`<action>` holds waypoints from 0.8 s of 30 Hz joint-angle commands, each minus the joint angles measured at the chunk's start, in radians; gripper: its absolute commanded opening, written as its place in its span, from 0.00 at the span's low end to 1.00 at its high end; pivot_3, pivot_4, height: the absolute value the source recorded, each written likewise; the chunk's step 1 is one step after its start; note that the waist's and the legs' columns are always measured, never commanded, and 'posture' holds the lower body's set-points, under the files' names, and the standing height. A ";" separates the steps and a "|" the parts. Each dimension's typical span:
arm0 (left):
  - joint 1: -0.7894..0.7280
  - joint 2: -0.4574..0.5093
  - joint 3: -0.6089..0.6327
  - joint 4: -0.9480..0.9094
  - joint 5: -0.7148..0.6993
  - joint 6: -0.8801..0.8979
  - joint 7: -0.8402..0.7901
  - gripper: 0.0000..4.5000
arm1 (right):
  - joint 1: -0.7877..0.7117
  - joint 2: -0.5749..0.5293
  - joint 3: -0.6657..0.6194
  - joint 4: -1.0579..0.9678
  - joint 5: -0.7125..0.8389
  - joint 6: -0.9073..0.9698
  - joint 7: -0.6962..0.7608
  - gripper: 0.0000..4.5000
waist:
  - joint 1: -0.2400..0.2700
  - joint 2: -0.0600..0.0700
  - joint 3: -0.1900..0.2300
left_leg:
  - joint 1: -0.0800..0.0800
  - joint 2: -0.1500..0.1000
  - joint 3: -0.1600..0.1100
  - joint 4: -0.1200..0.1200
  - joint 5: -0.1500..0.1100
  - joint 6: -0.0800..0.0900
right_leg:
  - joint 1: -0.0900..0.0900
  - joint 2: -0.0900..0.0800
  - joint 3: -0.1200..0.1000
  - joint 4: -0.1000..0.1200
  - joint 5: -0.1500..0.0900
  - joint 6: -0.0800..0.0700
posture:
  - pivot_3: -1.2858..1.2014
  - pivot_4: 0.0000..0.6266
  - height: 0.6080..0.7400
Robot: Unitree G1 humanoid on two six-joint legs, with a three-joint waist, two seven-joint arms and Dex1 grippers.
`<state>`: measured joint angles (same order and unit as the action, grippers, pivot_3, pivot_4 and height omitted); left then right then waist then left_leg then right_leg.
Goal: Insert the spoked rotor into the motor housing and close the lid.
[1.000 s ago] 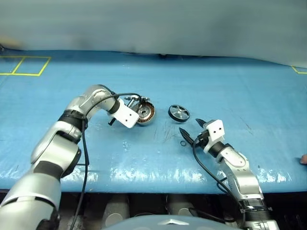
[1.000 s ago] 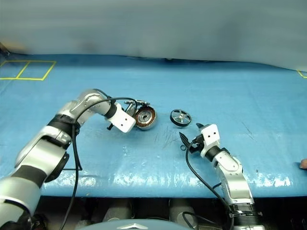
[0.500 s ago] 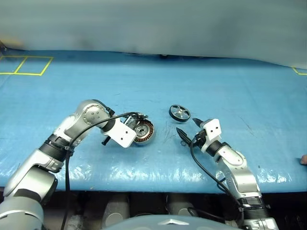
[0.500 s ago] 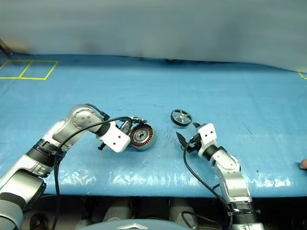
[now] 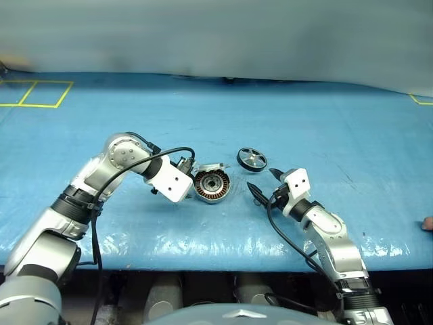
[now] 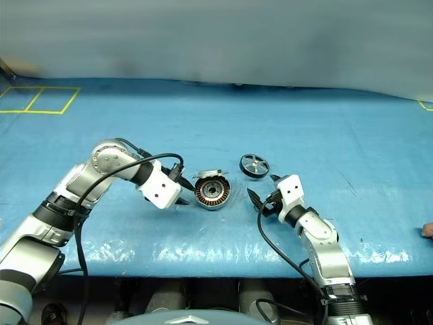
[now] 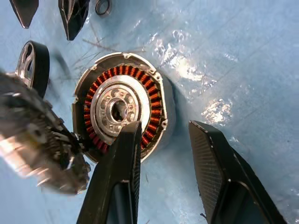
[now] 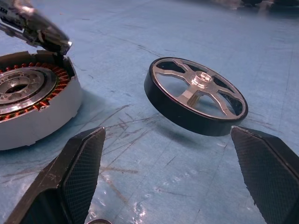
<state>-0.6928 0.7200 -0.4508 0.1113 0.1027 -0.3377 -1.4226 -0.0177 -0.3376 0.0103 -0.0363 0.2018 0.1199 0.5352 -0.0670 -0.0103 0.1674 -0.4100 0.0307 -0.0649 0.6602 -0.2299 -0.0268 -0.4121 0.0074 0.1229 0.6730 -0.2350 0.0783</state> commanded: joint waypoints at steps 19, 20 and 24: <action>0.369 0.061 0.335 -0.430 -0.393 0.510 0.220 0.38 | -0.028 -0.029 0.068 -0.148 0.114 0.051 0.187 0.65 | -0.003 0.000 0.000 | 0.003 0.003 0.001 0.000 0.000 0.000 | 0.001 0.001 0.000 0.002 -0.004 -0.007 | 0.52 0.24 1.00; 0.396 0.035 0.351 -0.429 -0.388 0.511 0.272 0.38 | -0.041 -0.030 0.088 -0.145 0.111 0.058 0.202 0.59 | -0.002 0.000 0.000 | 0.003 0.003 0.001 0.000 0.000 0.000 | 0.001 0.001 0.000 0.003 -0.004 -0.007 | 0.52 0.24 1.00; 0.489 -0.052 0.353 -0.405 -0.376 0.508 0.392 0.38 | -0.087 -0.029 0.143 -0.122 0.102 0.080 0.246 0.29 | -0.001 0.000 0.000 | 0.005 0.003 0.003 0.001 0.000 0.000 | 0.003 0.001 0.000 0.003 -0.004 -0.007 | 0.52 0.24 1.00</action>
<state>-0.2129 0.6838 -0.1155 -0.2827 -0.2747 0.1733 -1.0707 -0.0880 -0.3623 0.1494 -0.1358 0.2975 0.1996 0.7654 -0.0676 -0.0101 0.1677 -0.4046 0.0334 -0.0622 0.6605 -0.2299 -0.0271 -0.4092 0.0082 0.1233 0.6758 -0.2391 0.0714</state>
